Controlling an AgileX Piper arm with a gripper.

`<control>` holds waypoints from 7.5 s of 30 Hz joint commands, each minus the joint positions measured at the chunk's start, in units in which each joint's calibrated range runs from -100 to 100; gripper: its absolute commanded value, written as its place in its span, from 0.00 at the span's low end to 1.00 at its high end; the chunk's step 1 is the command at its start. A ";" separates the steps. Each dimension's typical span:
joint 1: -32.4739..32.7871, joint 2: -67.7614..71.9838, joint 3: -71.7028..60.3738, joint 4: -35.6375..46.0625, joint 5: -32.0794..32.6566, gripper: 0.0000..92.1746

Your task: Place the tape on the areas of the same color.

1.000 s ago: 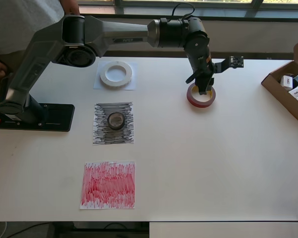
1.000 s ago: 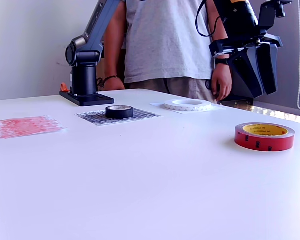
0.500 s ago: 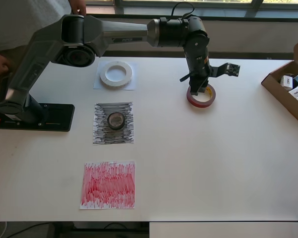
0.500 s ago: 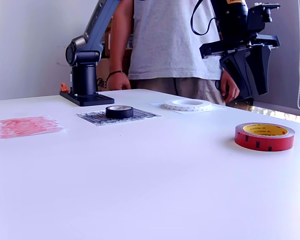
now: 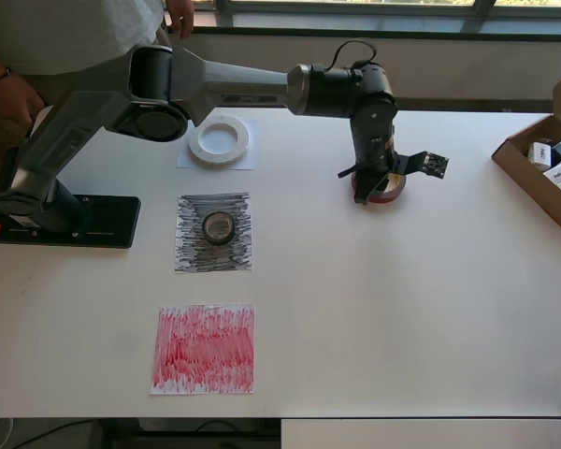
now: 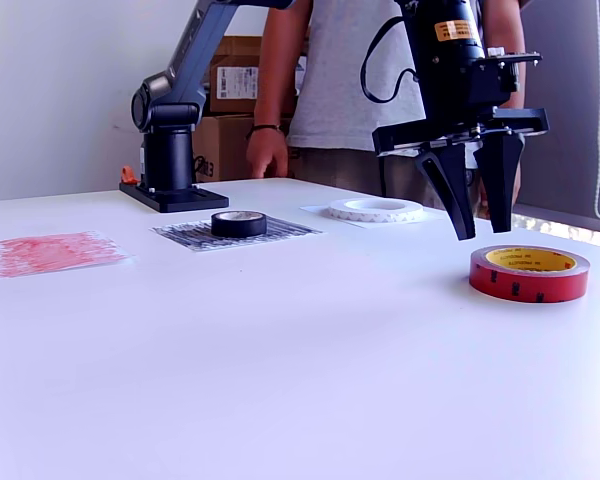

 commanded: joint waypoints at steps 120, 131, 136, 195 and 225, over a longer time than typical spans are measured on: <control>-39.60 -50.28 82.38 -39.72 -67.41 0.00; -41.49 -47.19 77.66 -39.72 -68.80 0.00; -41.97 -45.51 75.57 -39.72 -68.80 0.00; -39.92 -41.58 75.39 -39.64 -68.80 0.26; -21.45 -73.76 75.11 -37.01 -56.68 0.50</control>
